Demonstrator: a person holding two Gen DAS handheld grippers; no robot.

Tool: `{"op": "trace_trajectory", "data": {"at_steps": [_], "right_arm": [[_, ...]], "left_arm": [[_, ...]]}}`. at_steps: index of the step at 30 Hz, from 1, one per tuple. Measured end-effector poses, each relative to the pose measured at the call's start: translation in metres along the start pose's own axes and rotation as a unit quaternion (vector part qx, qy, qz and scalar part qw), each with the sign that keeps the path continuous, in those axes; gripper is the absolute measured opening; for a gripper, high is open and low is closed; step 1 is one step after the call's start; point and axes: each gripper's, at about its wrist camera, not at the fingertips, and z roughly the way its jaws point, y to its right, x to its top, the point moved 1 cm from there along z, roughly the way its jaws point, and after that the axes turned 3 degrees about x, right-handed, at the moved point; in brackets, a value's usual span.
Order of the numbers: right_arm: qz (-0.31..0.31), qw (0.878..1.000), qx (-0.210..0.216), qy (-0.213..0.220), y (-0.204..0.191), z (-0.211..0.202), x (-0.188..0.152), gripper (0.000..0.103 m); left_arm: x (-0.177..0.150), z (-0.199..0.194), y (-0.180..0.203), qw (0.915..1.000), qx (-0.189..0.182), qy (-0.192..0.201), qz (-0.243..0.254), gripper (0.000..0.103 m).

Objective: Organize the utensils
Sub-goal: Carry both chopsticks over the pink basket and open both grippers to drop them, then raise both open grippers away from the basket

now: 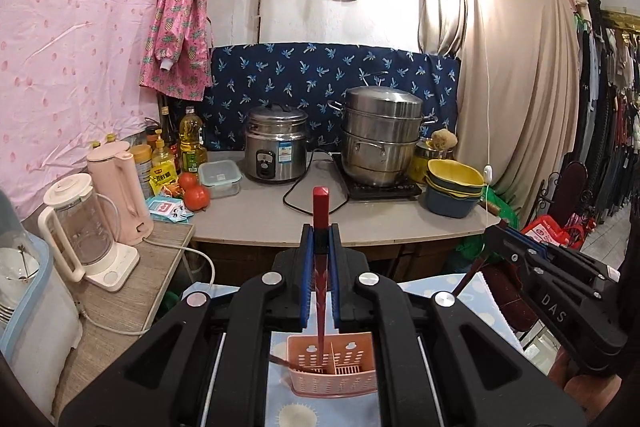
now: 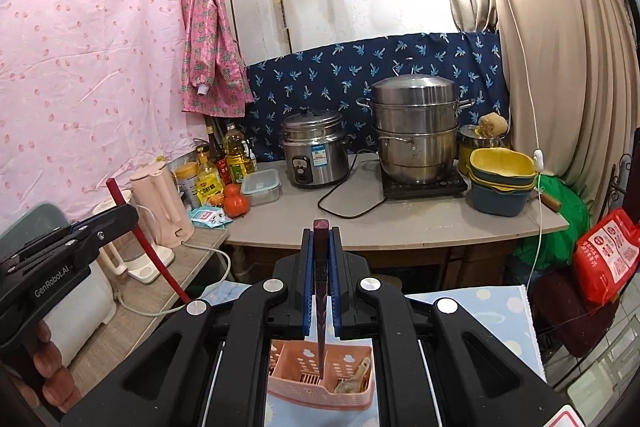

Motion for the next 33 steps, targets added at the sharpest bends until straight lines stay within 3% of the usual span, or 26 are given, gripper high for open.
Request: {"op": "trace_trajectory", "data": {"at_steps": [9,24,25,27,28,33], "right_arm": [[0.001,1.0,-0.01,-0.028,0.012,0.035,-0.019,0.007],[-0.001,0.998,-0.015,-0.056,0.013,0.05,-0.038,0.008],[0.001,0.998,-0.016,-0.054,0.013,0.05,-0.039,0.01],[0.003,0.999,-0.02,-0.051,0.015,0.049,-0.039,0.027],[0.005,0.999,-0.023,-0.046,0.015,0.047,-0.038,0.029],[0.008,0.999,-0.021,-0.041,0.018,0.036,-0.039,0.029]], "left_arm": [[-0.022,0.042,-0.003,0.9994,0.001,-0.035,-0.003,0.007],[-0.037,0.058,-0.015,0.9983,0.003,-0.057,-0.013,0.008],[-0.038,0.059,-0.016,0.9983,0.007,-0.056,-0.015,0.01],[-0.041,0.059,-0.017,0.9981,0.016,-0.055,-0.022,0.042],[-0.042,0.058,-0.019,0.9981,0.023,-0.05,-0.027,0.047],[-0.047,0.052,-0.026,0.9978,0.025,-0.052,-0.033,0.05]]}}
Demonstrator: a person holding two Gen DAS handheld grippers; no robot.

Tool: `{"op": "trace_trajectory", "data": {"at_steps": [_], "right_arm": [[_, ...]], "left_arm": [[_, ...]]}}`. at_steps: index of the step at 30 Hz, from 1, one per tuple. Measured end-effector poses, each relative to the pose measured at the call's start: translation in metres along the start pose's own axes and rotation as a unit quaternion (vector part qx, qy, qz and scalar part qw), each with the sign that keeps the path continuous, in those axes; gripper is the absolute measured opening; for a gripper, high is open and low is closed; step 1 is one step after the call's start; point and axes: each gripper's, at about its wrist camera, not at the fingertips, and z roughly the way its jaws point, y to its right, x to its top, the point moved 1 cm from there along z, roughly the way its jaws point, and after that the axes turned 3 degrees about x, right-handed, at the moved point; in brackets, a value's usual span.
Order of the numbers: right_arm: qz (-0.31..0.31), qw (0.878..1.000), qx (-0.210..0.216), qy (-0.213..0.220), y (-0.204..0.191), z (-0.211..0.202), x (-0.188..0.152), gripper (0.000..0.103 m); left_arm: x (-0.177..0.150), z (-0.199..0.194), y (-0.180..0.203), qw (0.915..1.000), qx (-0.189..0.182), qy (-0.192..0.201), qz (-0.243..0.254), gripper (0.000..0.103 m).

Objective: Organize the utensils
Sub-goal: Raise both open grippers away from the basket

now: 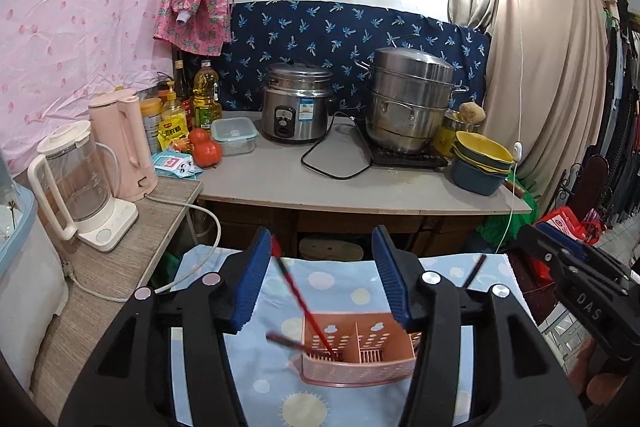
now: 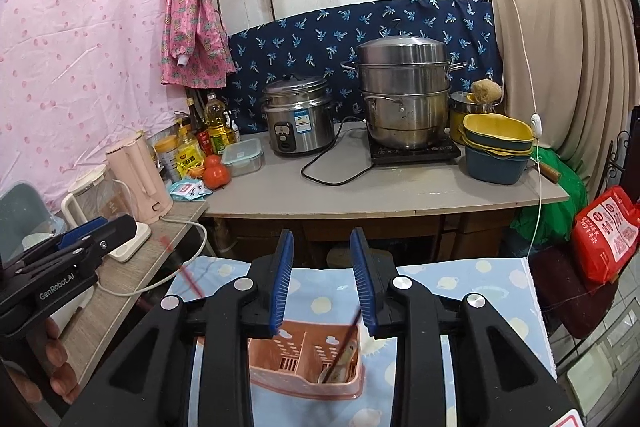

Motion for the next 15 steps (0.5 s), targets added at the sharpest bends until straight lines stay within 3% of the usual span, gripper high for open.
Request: {"op": "trace_trajectory", "data": {"at_steps": [8,15], "right_arm": [[0.007,1.0,0.0,-0.007,0.005,-0.036,-0.023,0.029],[0.0,0.999,-0.007,-0.043,0.007,-0.075,-0.082,0.029]], "left_arm": [[-0.025,-0.03,-0.012,0.9999,0.001,-0.01,-0.004,0.05],[-0.082,-0.062,-0.018,0.9991,0.011,-0.042,0.001,0.05]]}}
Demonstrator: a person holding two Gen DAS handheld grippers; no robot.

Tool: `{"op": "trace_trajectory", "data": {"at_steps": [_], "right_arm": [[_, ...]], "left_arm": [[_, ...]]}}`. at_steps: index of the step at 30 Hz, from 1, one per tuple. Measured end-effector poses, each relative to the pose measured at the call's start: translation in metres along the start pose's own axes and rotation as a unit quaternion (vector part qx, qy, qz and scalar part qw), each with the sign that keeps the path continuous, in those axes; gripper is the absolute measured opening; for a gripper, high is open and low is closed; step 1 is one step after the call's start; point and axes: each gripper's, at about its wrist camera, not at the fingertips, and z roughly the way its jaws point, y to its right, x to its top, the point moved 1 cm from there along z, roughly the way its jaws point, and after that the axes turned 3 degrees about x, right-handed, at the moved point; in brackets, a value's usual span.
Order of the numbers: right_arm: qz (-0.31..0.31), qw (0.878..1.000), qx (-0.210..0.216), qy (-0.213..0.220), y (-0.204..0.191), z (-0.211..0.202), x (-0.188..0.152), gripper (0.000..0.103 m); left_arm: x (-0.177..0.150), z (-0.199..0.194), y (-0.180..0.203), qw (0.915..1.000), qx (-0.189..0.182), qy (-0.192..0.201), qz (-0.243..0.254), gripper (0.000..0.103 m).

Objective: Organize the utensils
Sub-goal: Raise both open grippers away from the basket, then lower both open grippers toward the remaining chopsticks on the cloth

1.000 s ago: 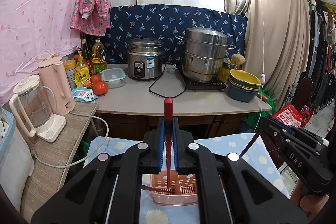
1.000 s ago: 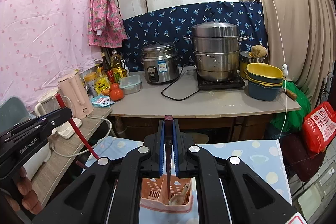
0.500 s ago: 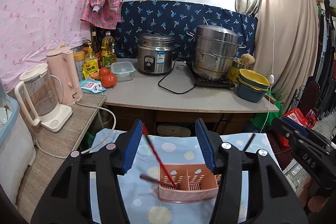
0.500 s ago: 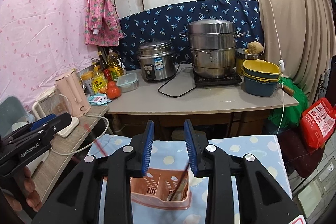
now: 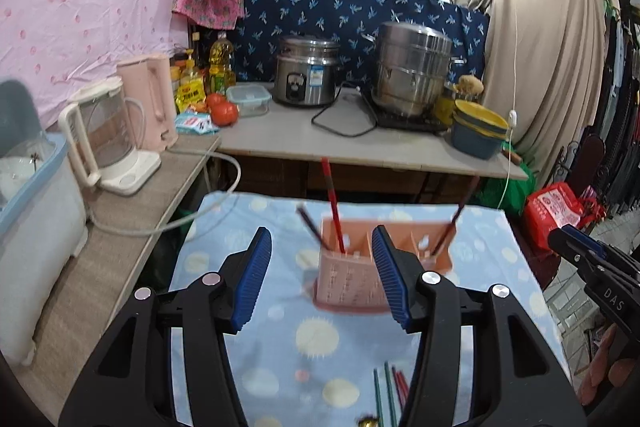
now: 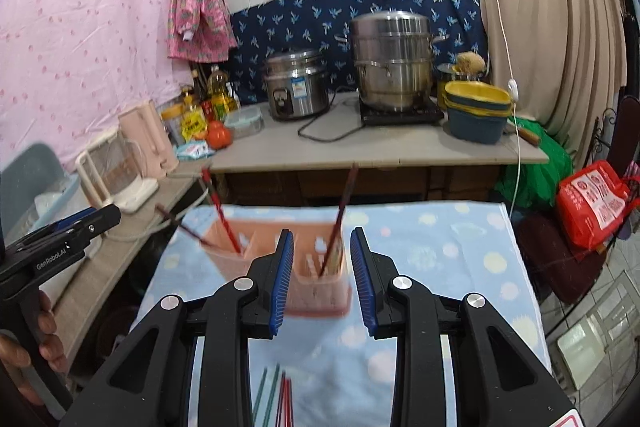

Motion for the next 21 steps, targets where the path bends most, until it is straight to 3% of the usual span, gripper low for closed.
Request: {"op": "trace_trajectory", "data": {"at_steps": [11,21], "right_arm": [[0.001,0.997,-0.01,-0.075,0.0,-0.042,-0.117,0.029],[0.002,0.987,-0.007,-0.158,-0.009,-0.052,-0.223,0.029]], "left_arm": [[-0.119,-0.018,0.003,0.9957,-0.002,-0.093,0.007,0.05],[-0.219,-0.021,0.012,0.9839,-0.017,-0.177,0.015,0.05]]}}
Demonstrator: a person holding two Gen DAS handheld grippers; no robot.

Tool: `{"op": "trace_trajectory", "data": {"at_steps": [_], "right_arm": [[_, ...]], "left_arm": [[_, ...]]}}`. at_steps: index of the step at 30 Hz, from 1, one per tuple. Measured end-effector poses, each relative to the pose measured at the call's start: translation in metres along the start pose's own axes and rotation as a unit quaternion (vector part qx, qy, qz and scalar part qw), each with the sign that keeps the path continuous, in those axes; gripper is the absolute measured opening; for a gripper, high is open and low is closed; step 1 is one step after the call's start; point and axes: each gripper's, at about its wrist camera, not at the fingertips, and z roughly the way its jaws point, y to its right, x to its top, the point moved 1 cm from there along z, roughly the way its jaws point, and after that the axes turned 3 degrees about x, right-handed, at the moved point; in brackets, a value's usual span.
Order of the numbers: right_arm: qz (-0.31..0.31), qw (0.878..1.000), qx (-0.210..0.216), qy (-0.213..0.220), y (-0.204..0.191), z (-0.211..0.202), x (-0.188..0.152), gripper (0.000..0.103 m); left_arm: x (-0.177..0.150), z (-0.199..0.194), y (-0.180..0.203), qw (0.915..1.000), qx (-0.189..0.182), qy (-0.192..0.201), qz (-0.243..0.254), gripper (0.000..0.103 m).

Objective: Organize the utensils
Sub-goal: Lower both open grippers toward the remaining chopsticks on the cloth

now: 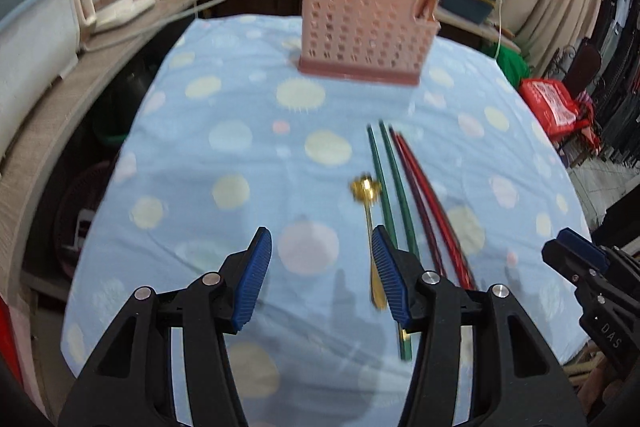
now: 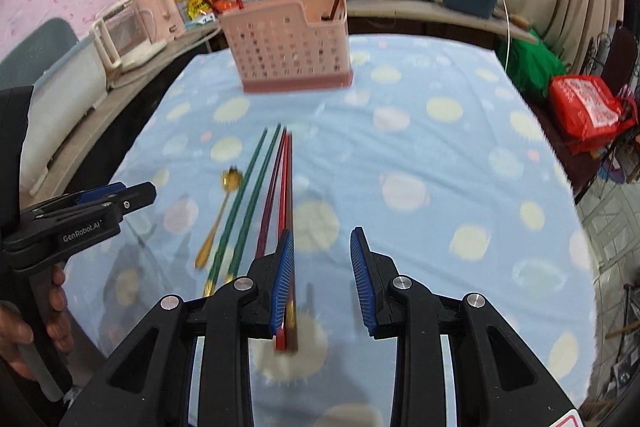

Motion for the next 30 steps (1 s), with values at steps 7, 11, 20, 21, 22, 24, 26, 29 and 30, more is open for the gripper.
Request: {"op": "trace_trajectory", "data": {"at_steps": [7,11,20,21,22,24,26,29,30], "right_arm": [[0.012,0.999,0.006,-0.035,0.0,0.013,-0.039,0.029],[0.012,0.999,0.009,-0.044,-0.002,0.016,-0.049,0.029],[0.014,0.998,0.013,-0.052,-0.002,0.019,-0.053,0.029],[0.014,0.998,0.014,-0.053,-0.002,0.019,-0.053,0.029],[0.014,0.998,0.014,-0.054,-0.002,0.02,-0.053,0.029],[0.013,0.998,0.016,-0.056,-0.001,0.022,-0.053,0.029],[0.014,0.998,0.017,-0.057,-0.002,0.023,-0.054,0.029],[0.011,0.998,0.018,-0.06,-0.003,0.025,-0.054,0.029],[0.01,0.998,0.018,-0.061,-0.004,0.026,-0.055,0.029]], "left_arm": [[-0.044,0.008,0.016,0.9993,-0.019,-0.031,0.012,0.05],[-0.056,0.012,0.029,0.998,-0.036,-0.046,0.025,0.05],[-0.066,0.024,0.044,0.9961,-0.048,-0.062,0.041,0.048],[-0.066,0.025,0.043,0.9964,-0.045,-0.059,0.041,0.045],[-0.065,0.025,0.043,0.9966,-0.042,-0.057,0.042,0.044],[-0.065,0.026,0.04,0.9968,-0.042,-0.057,0.038,0.04],[-0.064,0.026,0.037,0.9971,-0.04,-0.056,0.033,0.032],[-0.063,0.026,0.033,0.9971,-0.043,-0.056,0.027,0.028],[-0.063,0.026,0.032,0.9972,-0.042,-0.056,0.028,0.027]]}}
